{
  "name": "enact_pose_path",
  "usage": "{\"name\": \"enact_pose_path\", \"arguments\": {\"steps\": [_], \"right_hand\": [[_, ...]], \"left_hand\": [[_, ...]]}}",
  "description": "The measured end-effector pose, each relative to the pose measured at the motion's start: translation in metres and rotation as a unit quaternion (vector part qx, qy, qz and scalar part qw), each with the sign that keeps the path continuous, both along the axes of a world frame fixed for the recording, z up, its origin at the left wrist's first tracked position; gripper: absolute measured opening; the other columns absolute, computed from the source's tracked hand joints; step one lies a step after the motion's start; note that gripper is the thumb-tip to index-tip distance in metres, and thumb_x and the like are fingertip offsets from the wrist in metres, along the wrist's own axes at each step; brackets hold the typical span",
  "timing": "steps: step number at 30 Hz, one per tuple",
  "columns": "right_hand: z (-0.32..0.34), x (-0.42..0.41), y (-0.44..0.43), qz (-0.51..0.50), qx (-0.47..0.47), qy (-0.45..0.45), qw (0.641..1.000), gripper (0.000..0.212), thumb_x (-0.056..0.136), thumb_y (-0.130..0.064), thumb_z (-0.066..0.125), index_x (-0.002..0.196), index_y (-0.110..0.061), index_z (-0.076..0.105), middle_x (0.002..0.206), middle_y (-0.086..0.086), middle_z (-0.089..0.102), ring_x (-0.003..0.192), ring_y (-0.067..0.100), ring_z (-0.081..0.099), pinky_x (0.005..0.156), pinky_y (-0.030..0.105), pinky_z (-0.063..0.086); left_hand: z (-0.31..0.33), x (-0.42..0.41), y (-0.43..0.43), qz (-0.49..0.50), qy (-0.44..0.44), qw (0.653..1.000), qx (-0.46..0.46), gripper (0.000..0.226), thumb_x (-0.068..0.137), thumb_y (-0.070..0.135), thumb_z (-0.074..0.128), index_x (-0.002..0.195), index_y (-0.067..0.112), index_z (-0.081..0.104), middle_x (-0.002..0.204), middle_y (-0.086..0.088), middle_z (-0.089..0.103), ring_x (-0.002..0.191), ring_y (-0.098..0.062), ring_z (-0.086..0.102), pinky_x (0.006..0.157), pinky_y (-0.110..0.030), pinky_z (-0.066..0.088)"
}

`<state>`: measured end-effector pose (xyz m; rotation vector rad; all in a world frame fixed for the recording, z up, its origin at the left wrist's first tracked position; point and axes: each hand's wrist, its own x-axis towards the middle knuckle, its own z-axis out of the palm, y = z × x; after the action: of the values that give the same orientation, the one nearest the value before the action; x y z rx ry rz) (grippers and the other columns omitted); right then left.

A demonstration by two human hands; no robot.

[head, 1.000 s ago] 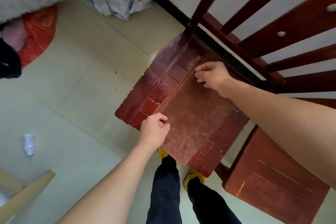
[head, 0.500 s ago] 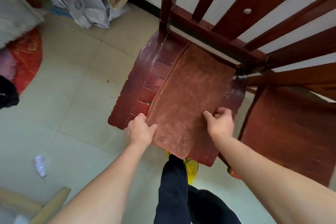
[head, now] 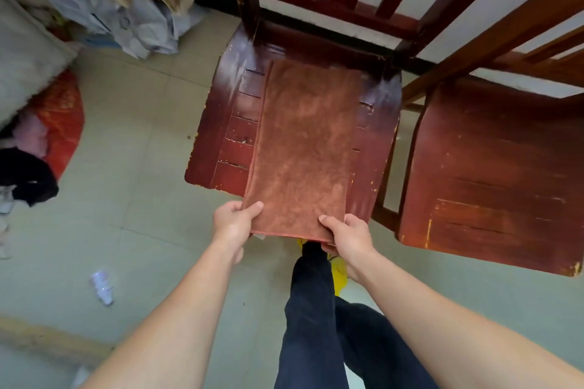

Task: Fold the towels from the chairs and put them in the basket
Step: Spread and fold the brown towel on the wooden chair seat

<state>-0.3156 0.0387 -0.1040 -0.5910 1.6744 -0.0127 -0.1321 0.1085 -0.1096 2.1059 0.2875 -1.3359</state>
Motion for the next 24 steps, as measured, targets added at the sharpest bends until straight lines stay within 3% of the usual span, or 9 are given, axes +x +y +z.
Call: {"name": "enact_pose_path", "arguments": {"steps": [2, 4, 7, 9, 12, 14, 17, 22, 24], "right_hand": [[0.013, -0.01, 0.009, 0.01, -0.014, 0.014, 1.0, 0.019, 0.089, -0.022, 0.067, 0.099, -0.01, 0.055, 0.097, 0.01, 0.069, 0.082, 0.024, 0.07, 0.061, 0.032, 0.058], [0.027, -0.016, 0.015, 0.009, -0.041, 0.026, 0.999, 0.024, 0.088, -0.022, 0.068, 0.099, -0.012, 0.049, 0.091, 0.01, 0.069, 0.061, 0.018, 0.07, 0.052, 0.029, 0.055], [0.046, -0.017, 0.014, -0.012, -0.09, 0.036, 0.995, 0.03, 0.085, -0.026, 0.071, 0.101, -0.017, 0.046, 0.088, 0.007, 0.064, 0.045, 0.012, 0.059, 0.046, 0.026, 0.046], [0.054, -0.012, 0.001, -0.035, -0.122, 0.024, 0.992, 0.031, 0.085, -0.026, 0.072, 0.103, -0.02, 0.047, 0.093, 0.008, 0.062, 0.043, 0.011, 0.057, 0.043, 0.024, 0.044], [0.062, 0.002, -0.034, -0.09, -0.148, -0.011, 0.985, 0.015, 0.088, -0.018, 0.068, 0.095, -0.021, 0.055, 0.087, 0.005, 0.064, 0.04, 0.009, 0.056, 0.037, 0.019, 0.041], [0.062, 0.014, -0.064, -0.125, -0.127, -0.037, 0.983, 0.004, 0.089, -0.016, 0.066, 0.088, -0.017, 0.063, 0.076, 0.005, 0.066, 0.042, 0.009, 0.058, 0.038, 0.018, 0.043], [0.054, 0.029, -0.104, -0.172, -0.068, -0.075, 0.98, 0.005, 0.09, -0.017, 0.065, 0.086, -0.015, 0.065, 0.07, 0.004, 0.067, 0.048, 0.009, 0.064, 0.04, 0.017, 0.045], [0.027, 0.052, -0.159, -0.189, -0.024, -0.115, 0.975, 0.005, 0.093, -0.016, 0.061, 0.089, -0.013, 0.061, 0.079, 0.01, 0.068, 0.057, 0.013, 0.068, 0.046, 0.02, 0.049], [0.013, 0.062, -0.175, -0.179, -0.021, -0.129, 0.975, 0.006, 0.093, -0.018, 0.062, 0.093, -0.012, 0.06, 0.093, 0.013, 0.07, 0.072, 0.018, 0.071, 0.055, 0.024, 0.053]], "left_hand": [[0.008, -0.015, 0.016, 0.031, 0.002, 0.999, 0.018, 0.019, 0.085, 0.016, 0.07, 0.1, 0.013, 0.057, 0.103, -0.012, 0.069, 0.094, -0.03, 0.067, 0.087, -0.047, 0.054], [0.02, -0.026, 0.028, 0.046, -0.016, 0.998, 0.028, 0.023, 0.086, 0.017, 0.069, 0.102, 0.02, 0.053, 0.11, -0.013, 0.066, 0.098, -0.031, 0.065, 0.085, -0.048, 0.055], [0.042, -0.031, 0.029, 0.043, -0.048, 0.998, 0.015, 0.024, 0.086, 0.019, 0.068, 0.105, 0.023, 0.054, 0.113, -0.013, 0.063, 0.088, -0.029, 0.065, 0.06, -0.035, 0.054], [0.055, -0.026, 0.018, 0.047, -0.056, 0.997, -0.003, 0.018, 0.089, 0.019, 0.065, 0.104, 0.026, 0.059, 0.112, -0.011, 0.064, 0.079, -0.026, 0.064, 0.053, -0.031, 0.051], [0.069, -0.009, -0.016, 0.071, -0.014, 0.995, -0.065, 0.011, 0.091, 0.015, 0.06, 0.096, 0.02, 0.069, 0.104, -0.012, 0.069, 0.076, -0.024, 0.065, 0.046, -0.026, 0.048], [0.07, 0.005, -0.045, 0.093, 0.021, 0.992, -0.086, 0.01, 0.09, 0.013, 0.061, 0.096, 0.013, 0.069, 0.098, -0.013, 0.071, 0.072, -0.022, 0.065, 0.046, -0.025, 0.047], [0.064, 0.026, -0.09, 0.139, 0.091, 0.98, -0.107, 0.008, 0.089, 0.011, 0.062, 0.095, 0.006, 0.063, 0.091, -0.014, 0.069, 0.067, -0.022, 0.067, 0.047, -0.024, 0.049], [0.036, 0.055, -0.147, 0.129, 0.147, 0.976, -0.101, 0.01, 0.094, 0.013, 0.052, 0.092, 0.006, 0.06, 0.068, -0.01, 0.072, 0.06, -0.018, 0.07, 0.051, -0.023, 0.054], [0.022, 0.065, -0.164, 0.131, 0.152, 0.975, -0.092, 0.013, 0.096, 0.016, 0.05, 0.102, 0.008, 0.057, 0.081, -0.011, 0.071, 0.072, -0.02, 0.071, 0.06, -0.026, 0.056]]}}
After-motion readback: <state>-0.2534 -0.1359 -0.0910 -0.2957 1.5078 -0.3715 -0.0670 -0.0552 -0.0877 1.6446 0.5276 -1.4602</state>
